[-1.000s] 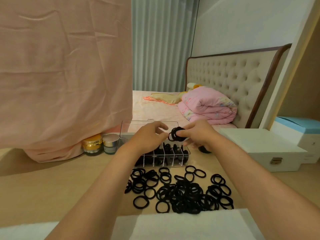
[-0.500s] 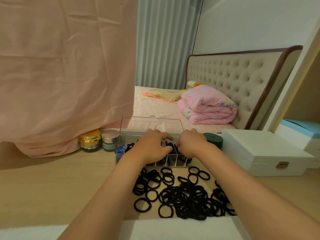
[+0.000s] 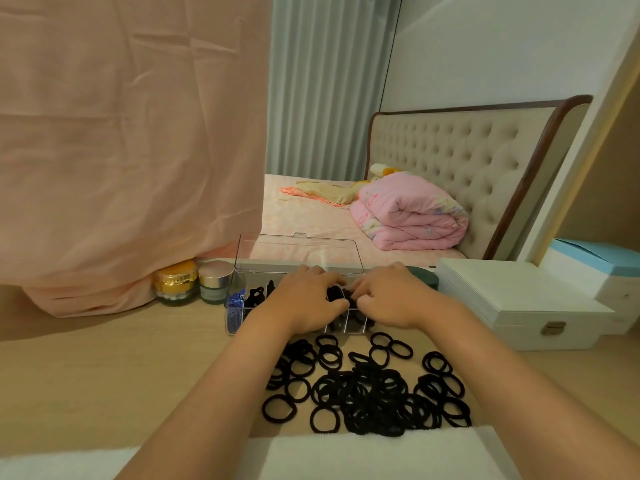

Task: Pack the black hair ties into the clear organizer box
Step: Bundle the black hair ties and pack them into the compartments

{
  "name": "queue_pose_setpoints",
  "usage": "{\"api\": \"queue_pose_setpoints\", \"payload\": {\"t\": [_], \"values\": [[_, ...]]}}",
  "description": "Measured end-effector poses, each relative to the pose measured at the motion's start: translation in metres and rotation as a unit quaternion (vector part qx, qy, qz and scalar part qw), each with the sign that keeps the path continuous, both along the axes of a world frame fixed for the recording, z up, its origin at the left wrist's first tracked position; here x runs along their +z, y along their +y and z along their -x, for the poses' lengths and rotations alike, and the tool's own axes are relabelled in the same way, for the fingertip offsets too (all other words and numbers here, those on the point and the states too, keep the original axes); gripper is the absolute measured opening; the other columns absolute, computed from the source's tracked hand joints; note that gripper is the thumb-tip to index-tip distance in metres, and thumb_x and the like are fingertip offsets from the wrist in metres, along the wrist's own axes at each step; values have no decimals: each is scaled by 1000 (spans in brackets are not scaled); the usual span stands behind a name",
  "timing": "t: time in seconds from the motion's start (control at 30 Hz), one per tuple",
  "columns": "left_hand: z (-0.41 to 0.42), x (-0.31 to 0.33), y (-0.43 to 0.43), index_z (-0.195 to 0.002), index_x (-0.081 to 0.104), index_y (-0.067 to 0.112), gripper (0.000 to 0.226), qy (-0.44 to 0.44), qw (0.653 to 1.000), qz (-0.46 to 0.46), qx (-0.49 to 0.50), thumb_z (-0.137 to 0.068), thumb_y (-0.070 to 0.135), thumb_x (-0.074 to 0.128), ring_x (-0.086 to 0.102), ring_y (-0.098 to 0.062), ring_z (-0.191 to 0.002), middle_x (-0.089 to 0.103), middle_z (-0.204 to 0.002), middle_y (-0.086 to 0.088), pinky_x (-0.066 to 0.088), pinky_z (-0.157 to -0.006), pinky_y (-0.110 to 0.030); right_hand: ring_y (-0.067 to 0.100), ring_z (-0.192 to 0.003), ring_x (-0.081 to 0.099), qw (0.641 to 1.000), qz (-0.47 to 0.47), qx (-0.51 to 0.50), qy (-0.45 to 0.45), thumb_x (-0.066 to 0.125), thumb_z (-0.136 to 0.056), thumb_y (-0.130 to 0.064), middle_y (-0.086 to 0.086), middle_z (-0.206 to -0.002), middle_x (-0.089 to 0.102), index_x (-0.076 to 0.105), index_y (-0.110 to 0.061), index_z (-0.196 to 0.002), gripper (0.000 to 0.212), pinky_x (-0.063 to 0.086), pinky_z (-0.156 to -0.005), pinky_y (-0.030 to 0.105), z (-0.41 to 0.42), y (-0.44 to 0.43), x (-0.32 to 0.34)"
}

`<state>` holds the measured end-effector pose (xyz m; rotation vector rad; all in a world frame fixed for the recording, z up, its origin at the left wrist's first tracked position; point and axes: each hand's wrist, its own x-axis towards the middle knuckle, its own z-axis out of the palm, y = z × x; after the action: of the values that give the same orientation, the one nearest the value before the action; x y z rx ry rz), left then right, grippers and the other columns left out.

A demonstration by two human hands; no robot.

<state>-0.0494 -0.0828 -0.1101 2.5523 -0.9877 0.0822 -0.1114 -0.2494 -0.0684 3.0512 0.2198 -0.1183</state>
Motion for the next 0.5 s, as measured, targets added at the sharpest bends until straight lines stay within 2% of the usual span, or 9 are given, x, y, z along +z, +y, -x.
{"api": "queue_pose_setpoints", "payload": {"t": [0.1, 0.17, 0.27, 0.33, 0.43, 0.5], "values": [[2, 0, 0, -139, 49, 42, 45, -6, 1000, -1, -9, -95, 49, 50, 37, -21, -135, 49, -146, 0, 31, -110, -42, 13, -126, 49, 999, 38, 16, 2, 21, -81, -39, -6, -123, 69, 77, -21, -94, 60, 16, -117, 45, 1, 2, -12], [4, -1, 0, -141, 48, 42, 48, -4, 1000, -15, -13, -94, 53, 50, 35, -21, -137, 46, -148, 1, 29, -112, -43, 12, -132, 47, 1000, -16, 12, 6, 24, -82, -37, -8, -124, 69, 77, -22, -94, 57, 11, -118, 43, 4, 1, -12], [6, -1, 1, -147, 43, 41, 55, -10, 1000, -21, -11, -94, 55, 51, 31, -19, -140, 41, -152, 3, 27, -115, -43, 10, -129, 52, 983, -178, -22, -47, 43, -91, -23, -8, -136, 66, 79, -23, -109, 41, 29, -111, 27, 16, -8, -2], [9, 2, 2, -147, 42, 39, 56, -29, 999, -14, -9, -93, 52, 53, 27, -19, -142, 38, -153, 4, 26, -116, -42, 9, -118, 60, 959, -259, -56, -103, 50, -93, -12, -6, -129, 69, 78, -24, -114, 37, 41, -98, 21, 28, -16, 4], [23, 13, -2, -142, 49, 36, 50, -68, 997, 24, -17, -93, 42, 56, 29, -17, -137, 42, -147, 5, 28, -113, -40, 13, -103, 67, 955, -255, -82, -124, 51, -93, -9, -8, -112, 74, 79, -27, -105, 35, 52, -87, 23, 47, -29, 9], [41, 21, -11, -130, 58, 35, 38, -73, 995, 57, -43, -92, 38, 57, 39, -13, -124, 51, -134, 8, 36, -105, -35, 10, -104, 65, 966, -229, -105, -55, 53, -92, -14, -8, -117, 71, 76, -31, -111, 34, 50, -86, 20, 61, -35, 8]]}}
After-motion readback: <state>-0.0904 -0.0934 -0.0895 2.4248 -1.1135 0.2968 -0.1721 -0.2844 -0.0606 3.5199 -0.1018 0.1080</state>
